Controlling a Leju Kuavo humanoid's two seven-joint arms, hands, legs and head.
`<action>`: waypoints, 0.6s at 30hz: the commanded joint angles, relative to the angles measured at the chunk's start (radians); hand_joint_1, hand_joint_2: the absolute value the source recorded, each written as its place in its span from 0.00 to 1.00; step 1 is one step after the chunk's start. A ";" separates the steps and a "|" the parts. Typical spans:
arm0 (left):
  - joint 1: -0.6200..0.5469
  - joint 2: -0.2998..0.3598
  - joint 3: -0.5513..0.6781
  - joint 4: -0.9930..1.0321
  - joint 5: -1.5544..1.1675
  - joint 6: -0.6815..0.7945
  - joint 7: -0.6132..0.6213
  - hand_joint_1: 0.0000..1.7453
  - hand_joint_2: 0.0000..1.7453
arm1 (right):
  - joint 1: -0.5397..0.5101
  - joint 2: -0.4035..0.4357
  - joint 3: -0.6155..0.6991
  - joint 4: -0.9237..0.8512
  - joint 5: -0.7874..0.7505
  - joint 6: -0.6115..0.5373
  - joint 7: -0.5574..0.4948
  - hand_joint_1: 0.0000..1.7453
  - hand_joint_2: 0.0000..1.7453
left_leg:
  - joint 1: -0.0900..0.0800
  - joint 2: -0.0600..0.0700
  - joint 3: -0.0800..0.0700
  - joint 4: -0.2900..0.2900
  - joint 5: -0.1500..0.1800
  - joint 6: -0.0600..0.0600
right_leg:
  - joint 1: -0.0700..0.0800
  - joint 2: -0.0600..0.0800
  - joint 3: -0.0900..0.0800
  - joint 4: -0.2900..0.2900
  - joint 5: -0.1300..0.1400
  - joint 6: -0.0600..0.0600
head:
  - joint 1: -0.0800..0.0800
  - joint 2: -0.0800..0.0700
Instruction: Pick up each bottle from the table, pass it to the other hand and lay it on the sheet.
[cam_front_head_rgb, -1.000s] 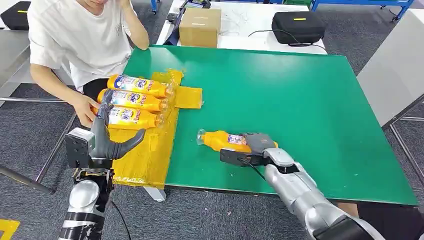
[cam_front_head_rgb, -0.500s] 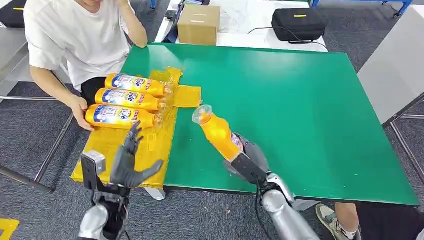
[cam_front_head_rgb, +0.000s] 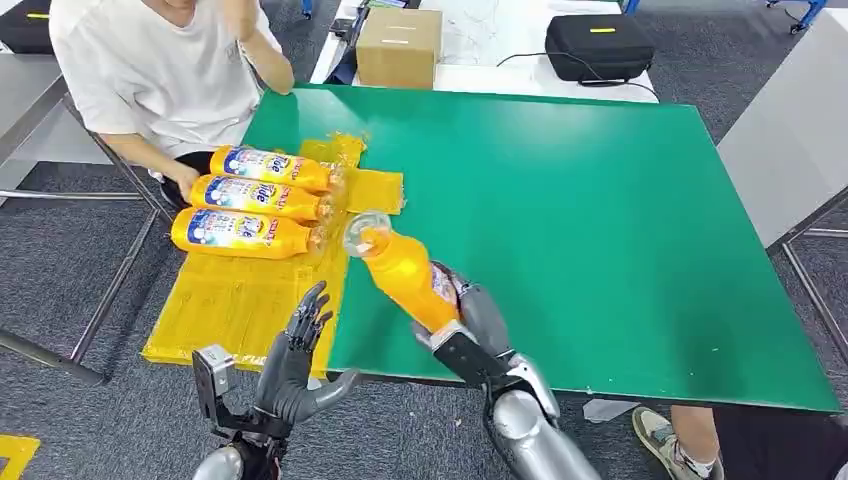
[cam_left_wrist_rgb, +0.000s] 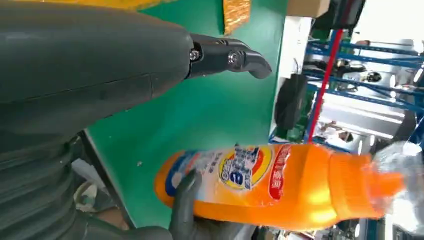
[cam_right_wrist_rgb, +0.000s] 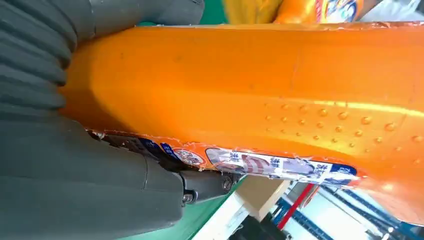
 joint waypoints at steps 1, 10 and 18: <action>-0.023 0.025 -0.021 0.059 0.012 -0.006 0.007 0.00 1.00 | -0.058 0.018 0.061 0.104 -0.005 -0.007 -0.011 1.00 1.00 | 0.000 0.001 0.002 -0.001 -0.001 0.000 | 0.000 0.001 0.002 -0.001 0.000 -0.001 | 0.000 0.000; -0.066 -0.015 -0.029 0.067 -0.037 0.105 -0.008 0.00 1.00 | -0.065 0.075 0.159 0.159 -0.003 -0.041 -0.020 1.00 1.00 | 0.000 0.000 0.003 -0.001 -0.001 -0.001 | 0.000 0.000 0.003 -0.001 -0.001 -0.001 | 0.000 0.000; -0.063 -0.012 -0.029 0.067 -0.035 0.105 -0.009 0.00 1.00 | -0.067 0.068 0.158 0.156 -0.005 -0.040 -0.019 1.00 1.00 | 0.000 0.000 0.004 -0.001 -0.001 -0.001 | 0.000 0.000 0.004 -0.001 -0.001 -0.001 | 0.000 0.000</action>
